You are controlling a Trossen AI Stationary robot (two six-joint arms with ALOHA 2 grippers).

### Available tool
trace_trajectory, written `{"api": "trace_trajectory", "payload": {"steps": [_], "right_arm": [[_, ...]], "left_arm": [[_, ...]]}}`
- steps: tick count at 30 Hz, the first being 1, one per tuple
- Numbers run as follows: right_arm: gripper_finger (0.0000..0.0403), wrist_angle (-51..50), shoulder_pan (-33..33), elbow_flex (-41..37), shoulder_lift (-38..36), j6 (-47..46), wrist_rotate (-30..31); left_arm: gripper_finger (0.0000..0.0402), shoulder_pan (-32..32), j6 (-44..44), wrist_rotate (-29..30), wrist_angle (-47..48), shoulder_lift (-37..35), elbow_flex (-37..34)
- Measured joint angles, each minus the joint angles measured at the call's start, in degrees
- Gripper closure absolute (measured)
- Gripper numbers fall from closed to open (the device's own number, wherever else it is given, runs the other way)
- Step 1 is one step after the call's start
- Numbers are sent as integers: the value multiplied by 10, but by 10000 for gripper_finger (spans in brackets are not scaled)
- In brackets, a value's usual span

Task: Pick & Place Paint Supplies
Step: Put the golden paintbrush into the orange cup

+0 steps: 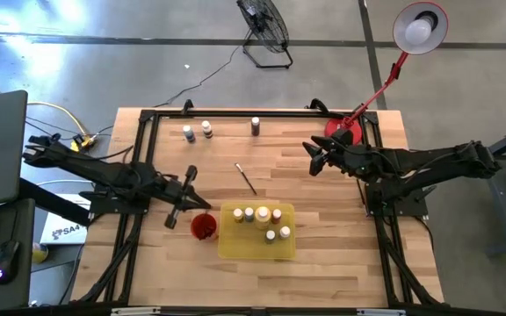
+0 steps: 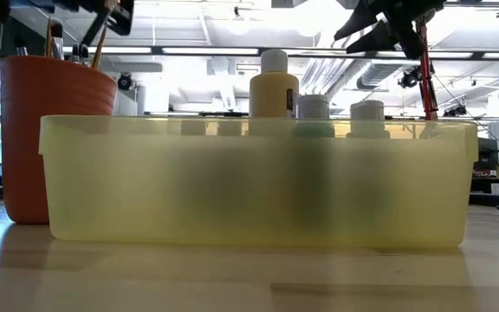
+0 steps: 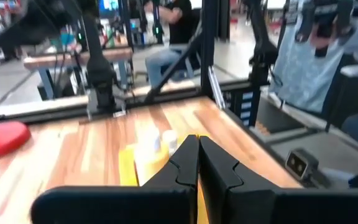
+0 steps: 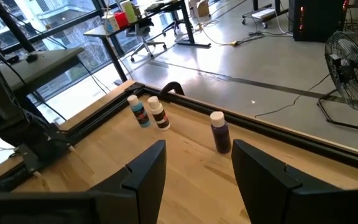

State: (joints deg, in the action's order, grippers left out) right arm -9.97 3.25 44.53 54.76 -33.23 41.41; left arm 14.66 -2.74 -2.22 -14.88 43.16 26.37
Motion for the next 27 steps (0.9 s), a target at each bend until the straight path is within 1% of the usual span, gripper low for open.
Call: {"api": "trace_trajectory", "payload": {"steps": [5,13,20,24,27], "right_arm": [[229,0,0,0,0,0,-14],[229,0,0,0,0,0,-15],[229,0,0,0,0,0,-15],[229,0,0,0,0,0,-17],[229,0,0,0,0,0,-34]], "left_arm": [[401,0,0,0,0,50,0],[401,0,15,0,-1,119,0],[401,0,19,0,-2,127,1],[396,0,52,-1,0,127,1],[387,0,61,-1,0,127,1]]}}
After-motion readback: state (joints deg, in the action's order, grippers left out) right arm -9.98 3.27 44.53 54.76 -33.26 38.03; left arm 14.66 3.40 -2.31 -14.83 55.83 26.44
